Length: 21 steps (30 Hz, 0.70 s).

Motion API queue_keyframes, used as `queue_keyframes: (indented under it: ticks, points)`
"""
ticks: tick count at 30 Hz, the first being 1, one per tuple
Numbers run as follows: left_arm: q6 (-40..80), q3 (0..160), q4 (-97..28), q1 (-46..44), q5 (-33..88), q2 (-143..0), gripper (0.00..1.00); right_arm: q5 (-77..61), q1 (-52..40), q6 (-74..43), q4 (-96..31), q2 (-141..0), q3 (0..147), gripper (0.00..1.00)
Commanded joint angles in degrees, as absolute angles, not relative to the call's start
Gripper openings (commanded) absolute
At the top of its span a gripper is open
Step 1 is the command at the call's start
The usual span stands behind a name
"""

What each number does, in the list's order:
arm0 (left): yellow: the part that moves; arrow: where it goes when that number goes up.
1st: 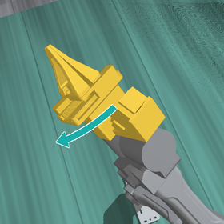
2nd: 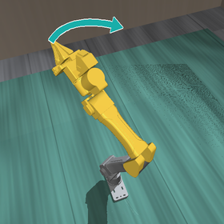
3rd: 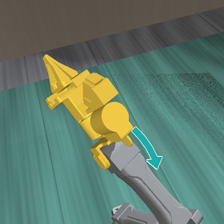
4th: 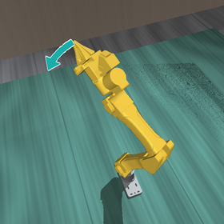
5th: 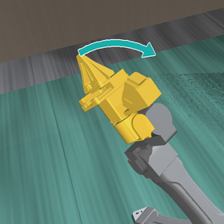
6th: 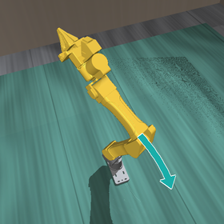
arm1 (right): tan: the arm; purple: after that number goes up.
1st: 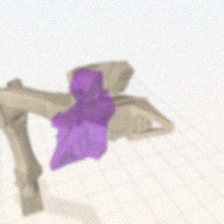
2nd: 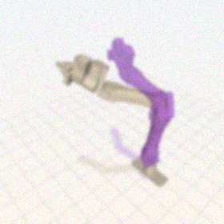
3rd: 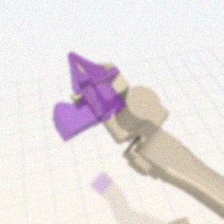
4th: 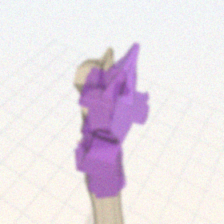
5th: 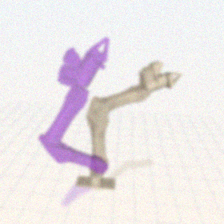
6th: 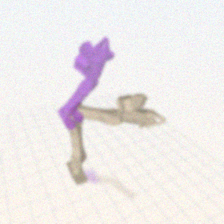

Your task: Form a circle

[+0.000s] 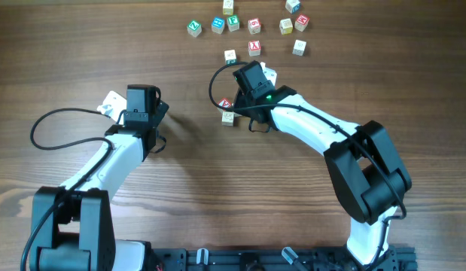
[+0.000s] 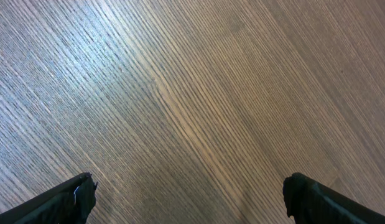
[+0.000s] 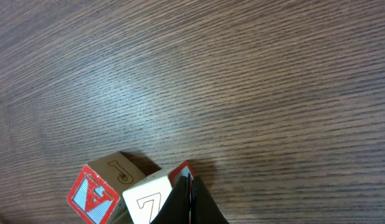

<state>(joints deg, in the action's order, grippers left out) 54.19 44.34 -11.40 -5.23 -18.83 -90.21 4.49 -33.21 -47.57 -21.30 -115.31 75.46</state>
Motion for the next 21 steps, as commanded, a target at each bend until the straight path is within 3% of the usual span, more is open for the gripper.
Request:
queue_keyframes:
  ticks: [1,21]
  points:
    - [54.9,44.2,-11.4,-5.0,-20.0,-90.6,1.00,3.6,-33.2,-46.8,-20.7,-114.9,75.5,0.04]
    - [54.9,44.2,-11.4,-5.0,-20.0,-90.6,1.00,9.3,-33.2,-46.3,-21.3,-114.9,75.5,0.05]
